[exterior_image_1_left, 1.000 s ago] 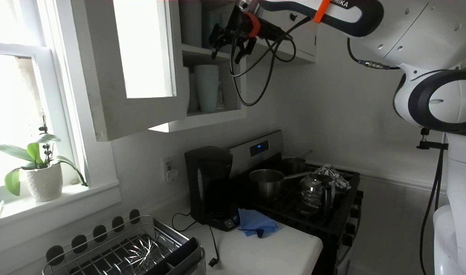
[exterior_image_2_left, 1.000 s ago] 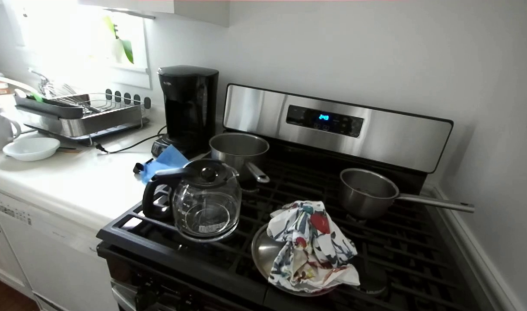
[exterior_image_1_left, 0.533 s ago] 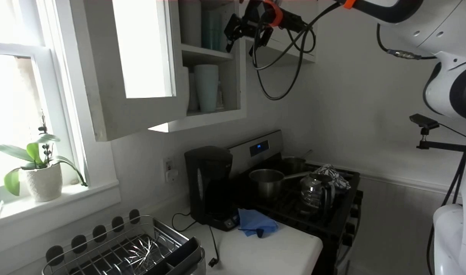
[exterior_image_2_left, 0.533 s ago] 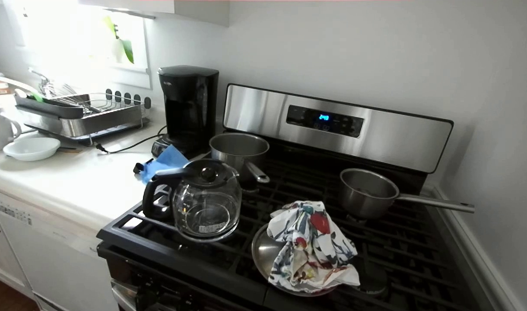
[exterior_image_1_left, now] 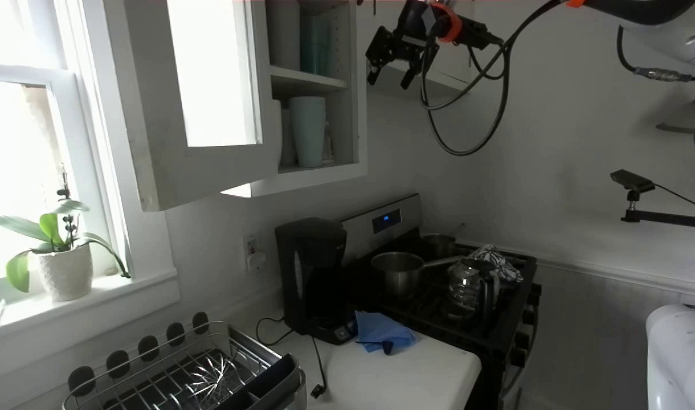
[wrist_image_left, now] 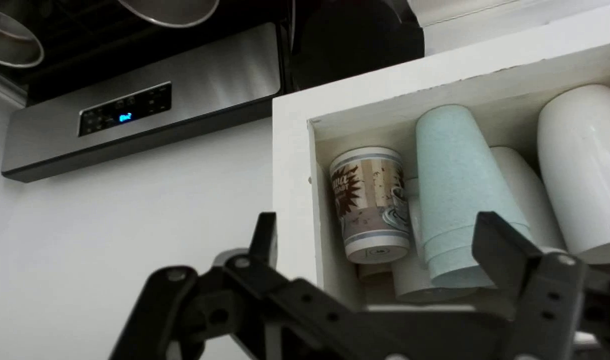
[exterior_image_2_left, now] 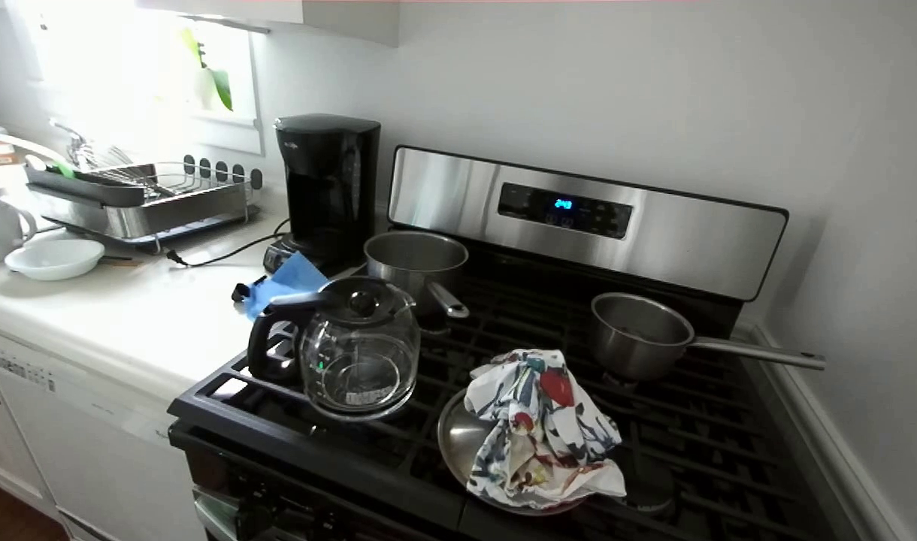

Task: Stack all the blue cups on the kitchen counter together, pick up the stacked blue cups and put them on the bottom shelf of the top open cabinet

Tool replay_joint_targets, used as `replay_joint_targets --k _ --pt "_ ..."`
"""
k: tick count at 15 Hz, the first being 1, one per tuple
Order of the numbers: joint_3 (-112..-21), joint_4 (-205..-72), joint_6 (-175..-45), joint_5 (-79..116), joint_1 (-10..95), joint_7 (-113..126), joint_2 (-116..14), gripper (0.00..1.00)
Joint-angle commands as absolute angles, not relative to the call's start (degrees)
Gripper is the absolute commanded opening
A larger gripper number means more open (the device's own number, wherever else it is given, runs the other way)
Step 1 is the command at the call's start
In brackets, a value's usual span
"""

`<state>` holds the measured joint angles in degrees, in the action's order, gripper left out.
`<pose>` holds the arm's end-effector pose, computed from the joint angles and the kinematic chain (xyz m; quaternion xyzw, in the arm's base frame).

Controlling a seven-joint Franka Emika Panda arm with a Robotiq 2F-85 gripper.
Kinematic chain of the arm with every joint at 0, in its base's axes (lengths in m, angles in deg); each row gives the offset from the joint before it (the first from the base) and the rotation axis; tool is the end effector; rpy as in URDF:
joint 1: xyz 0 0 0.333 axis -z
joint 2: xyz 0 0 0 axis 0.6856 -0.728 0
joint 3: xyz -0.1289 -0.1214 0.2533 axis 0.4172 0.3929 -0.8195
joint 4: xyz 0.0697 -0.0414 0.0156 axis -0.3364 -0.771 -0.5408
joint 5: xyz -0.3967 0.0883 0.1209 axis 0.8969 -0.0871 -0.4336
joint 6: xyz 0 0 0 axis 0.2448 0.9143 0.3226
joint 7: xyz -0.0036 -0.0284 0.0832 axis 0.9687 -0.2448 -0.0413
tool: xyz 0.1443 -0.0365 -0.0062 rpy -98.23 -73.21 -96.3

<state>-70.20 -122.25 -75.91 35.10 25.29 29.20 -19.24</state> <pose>0.4683 0.1016 0.8779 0.9210 -0.1040 0.3747 0.0233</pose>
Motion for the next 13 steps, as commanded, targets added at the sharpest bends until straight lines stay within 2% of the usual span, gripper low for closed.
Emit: replay_joint_targets --k 1,4,5,7,10,11,13 --pt "-68.67 -131.71 -80.16 33.67 24.72 26.79 -12.37 1.00" --pt "-67.00 -137.39 -85.88 31.53 23.20 21.65 -8.58 1.00" --pt "-70.57 -138.87 -88.37 27.20 29.19 17.58 -7.88 1.00" --pt "-70.07 -141.73 -91.69 22.23 29.58 12.09 -6.37 1.00" --pt "-70.28 -145.16 -93.35 17.25 31.07 6.33 -4.66 1.00" --pt "-71.85 -140.64 -91.05 18.30 33.13 8.47 -7.69 1.00" --pt "-71.69 -142.30 -91.66 17.19 33.32 6.73 -6.85 1.00"
